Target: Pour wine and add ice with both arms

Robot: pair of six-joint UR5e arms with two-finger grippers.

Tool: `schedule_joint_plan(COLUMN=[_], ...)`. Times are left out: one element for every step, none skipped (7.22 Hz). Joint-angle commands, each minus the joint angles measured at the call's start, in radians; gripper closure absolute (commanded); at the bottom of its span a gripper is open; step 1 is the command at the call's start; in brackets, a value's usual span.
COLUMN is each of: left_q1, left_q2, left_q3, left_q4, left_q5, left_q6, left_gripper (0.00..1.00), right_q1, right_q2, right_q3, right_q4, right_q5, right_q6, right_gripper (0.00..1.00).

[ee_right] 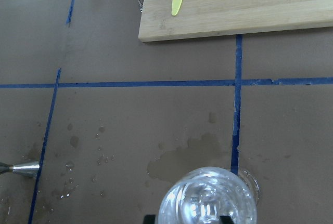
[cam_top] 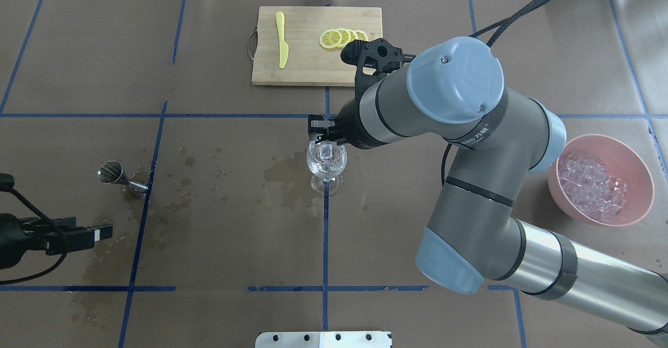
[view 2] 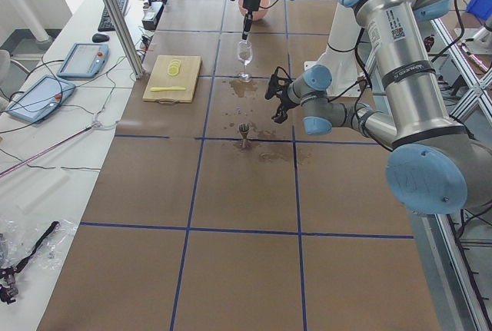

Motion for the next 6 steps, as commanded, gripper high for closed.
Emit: schedule_joint_plan(left_q1=[-0.103, -0.137, -0.219, -0.287, -0.339, -0.429], left_q2=[-0.053, -0.055, -0.058, -0.092, -0.148, -0.240], left_q3=[-0.007, -0.006, -0.004, -0.001, -0.004, -0.003], left_q4=[0.089, 0.102, 0.151, 0.202, 0.309, 0.458], left_q5=[-0.136, -0.153, -0.203, -0.233, -0.238, -0.239], left_q6=[0.008, 0.076, 0.167, 0.250, 0.317, 0.432], left_gripper=[0.00, 0.00, 0.00, 0.00, 0.00, 0.00], right_q1=[0.001, 0.011, 0.031, 0.062, 0.094, 0.128], right_q2=[0.000, -0.002, -0.003, -0.005, -0.017, -0.052], right_q3=[0.006, 0.009, 0.032, 0.043, 0.043, 0.047], right_q4=[-0.002, -0.005, -0.053, -0.101, -0.126, -0.129], right_q5=[-0.006, -0.003, 0.005, 0.020, 0.034, 0.043], right_q6=[-0.001, -0.003, -0.013, -0.024, -0.053, -0.108], right_gripper=[0.00, 0.00, 0.00, 0.00, 0.00, 0.00])
